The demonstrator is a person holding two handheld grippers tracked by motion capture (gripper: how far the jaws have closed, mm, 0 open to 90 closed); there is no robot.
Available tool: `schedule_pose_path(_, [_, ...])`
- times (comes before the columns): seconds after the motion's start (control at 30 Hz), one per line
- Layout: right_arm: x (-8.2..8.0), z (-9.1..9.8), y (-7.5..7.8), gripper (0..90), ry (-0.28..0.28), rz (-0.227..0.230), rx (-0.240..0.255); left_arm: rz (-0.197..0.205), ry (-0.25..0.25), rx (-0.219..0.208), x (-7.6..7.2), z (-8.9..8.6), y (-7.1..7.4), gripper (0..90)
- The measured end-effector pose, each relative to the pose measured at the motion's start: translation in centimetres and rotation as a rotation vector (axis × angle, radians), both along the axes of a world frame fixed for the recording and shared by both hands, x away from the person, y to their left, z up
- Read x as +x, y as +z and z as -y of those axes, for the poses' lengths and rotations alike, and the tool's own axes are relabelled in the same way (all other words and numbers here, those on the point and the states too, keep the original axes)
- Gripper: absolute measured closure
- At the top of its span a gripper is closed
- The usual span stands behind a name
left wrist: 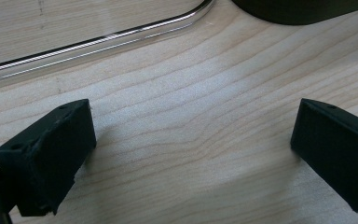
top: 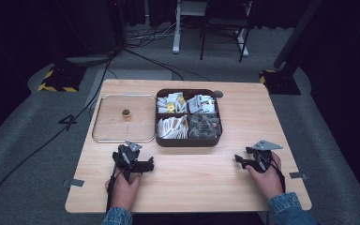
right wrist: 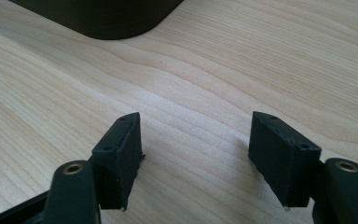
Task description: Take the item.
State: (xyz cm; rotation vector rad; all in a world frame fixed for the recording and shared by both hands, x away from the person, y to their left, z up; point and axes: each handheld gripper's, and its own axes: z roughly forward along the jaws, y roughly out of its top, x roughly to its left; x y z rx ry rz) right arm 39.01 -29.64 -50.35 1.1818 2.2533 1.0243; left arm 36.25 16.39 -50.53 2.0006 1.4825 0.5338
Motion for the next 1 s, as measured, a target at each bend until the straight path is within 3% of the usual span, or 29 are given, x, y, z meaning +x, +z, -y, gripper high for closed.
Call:
schedule_pose_path(0.5, [0.19,-0.25,-0.01,31.0,0.007,-0.006,-0.002,0.002,-0.001,0.001,-0.01,0.02,0.0,0.5])
schedule_pose_path(0.67, [0.06,-0.44,0.0,32.6,-0.016,-0.007,0.002,0.002,-0.002,0.002,0.02,0.02,0.01,0.5])
schedule_pose_path(0.8, [0.06,-0.44,0.01,32.6,-0.018,-0.008,0.0,0.009,-0.035,-0.003,-0.01,-0.07,0.04,2.5])
schedule_pose_path(1.0, [-0.04,-0.5,0.04,42.3,-0.006,-0.001,0.011,0.029,-0.066,-0.005,-0.27,-0.02,0.1,11.0])
